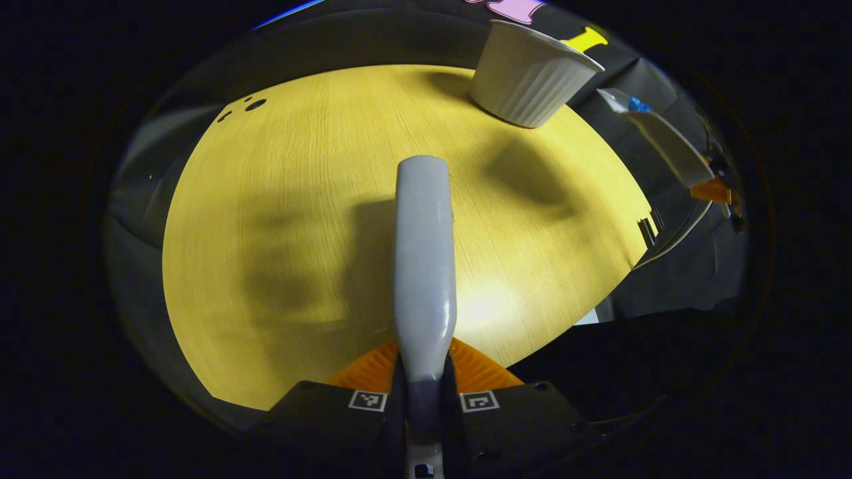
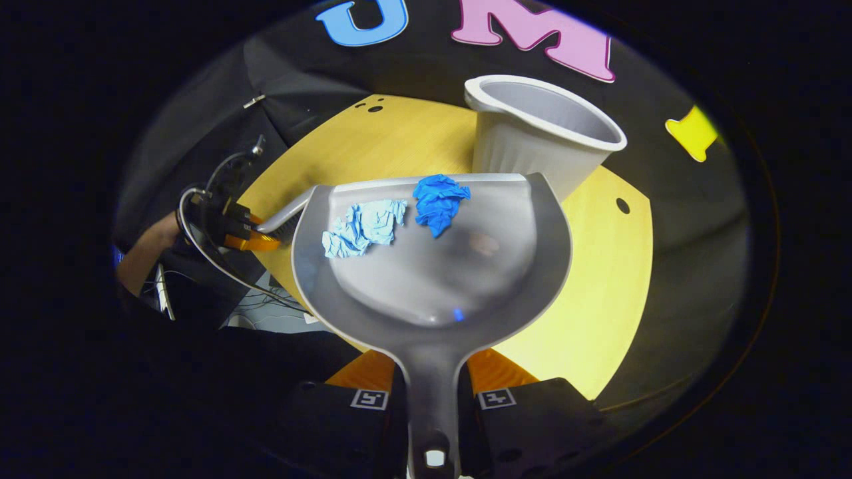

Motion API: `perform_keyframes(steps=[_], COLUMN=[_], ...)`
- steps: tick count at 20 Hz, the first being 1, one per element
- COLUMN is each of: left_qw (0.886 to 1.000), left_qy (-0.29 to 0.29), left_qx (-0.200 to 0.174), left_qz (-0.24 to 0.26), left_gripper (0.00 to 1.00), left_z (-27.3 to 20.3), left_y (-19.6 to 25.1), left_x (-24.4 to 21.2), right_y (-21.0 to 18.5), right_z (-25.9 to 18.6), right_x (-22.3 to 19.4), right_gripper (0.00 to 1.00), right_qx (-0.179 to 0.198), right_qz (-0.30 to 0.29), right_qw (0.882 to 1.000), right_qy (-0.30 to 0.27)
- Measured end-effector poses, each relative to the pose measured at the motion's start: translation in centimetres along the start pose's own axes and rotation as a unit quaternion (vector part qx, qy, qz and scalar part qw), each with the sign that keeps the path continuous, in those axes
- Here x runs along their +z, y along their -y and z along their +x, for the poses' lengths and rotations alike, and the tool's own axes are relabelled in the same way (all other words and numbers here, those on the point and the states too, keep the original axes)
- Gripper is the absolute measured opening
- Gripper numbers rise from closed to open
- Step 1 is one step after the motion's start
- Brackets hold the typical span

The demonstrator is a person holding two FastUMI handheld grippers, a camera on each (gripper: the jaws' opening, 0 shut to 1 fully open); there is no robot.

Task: Pick up the small broom and dustpan from the desktop, sweep the trash into the dustpan with the broom, and then empty the trash into the garbage bin.

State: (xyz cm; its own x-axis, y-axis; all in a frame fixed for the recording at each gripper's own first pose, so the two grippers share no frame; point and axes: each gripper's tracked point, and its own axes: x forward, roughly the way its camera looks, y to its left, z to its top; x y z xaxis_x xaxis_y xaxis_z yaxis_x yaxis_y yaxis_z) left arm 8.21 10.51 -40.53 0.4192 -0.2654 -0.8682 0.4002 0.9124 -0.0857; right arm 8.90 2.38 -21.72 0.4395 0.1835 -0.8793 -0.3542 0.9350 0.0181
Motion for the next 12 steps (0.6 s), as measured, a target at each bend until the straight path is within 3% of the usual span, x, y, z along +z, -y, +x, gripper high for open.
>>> perform_keyframes(steps=[6, 12], left_qw=[1.0, 0.999], left_qy=[0.014, 0.035], left_qx=[0.003, 0.007], left_qz=[0.008, -0.02], left_gripper=[0.25, 0.25], left_z=[-3.0, -3.9], left_y=[1.3, 1.2], left_x=[-0.7, 0.0], right_y=[-0.6, -0.2], right_z=[0.7, 1.1], right_x=[-0.2, -0.5], right_gripper=[0.34, 0.34], right_qx=[-0.045, -0.079], right_qz=[-0.006, 0.039], right_qw=[0.999, 0.994], right_qy=[0.025, 0.058])
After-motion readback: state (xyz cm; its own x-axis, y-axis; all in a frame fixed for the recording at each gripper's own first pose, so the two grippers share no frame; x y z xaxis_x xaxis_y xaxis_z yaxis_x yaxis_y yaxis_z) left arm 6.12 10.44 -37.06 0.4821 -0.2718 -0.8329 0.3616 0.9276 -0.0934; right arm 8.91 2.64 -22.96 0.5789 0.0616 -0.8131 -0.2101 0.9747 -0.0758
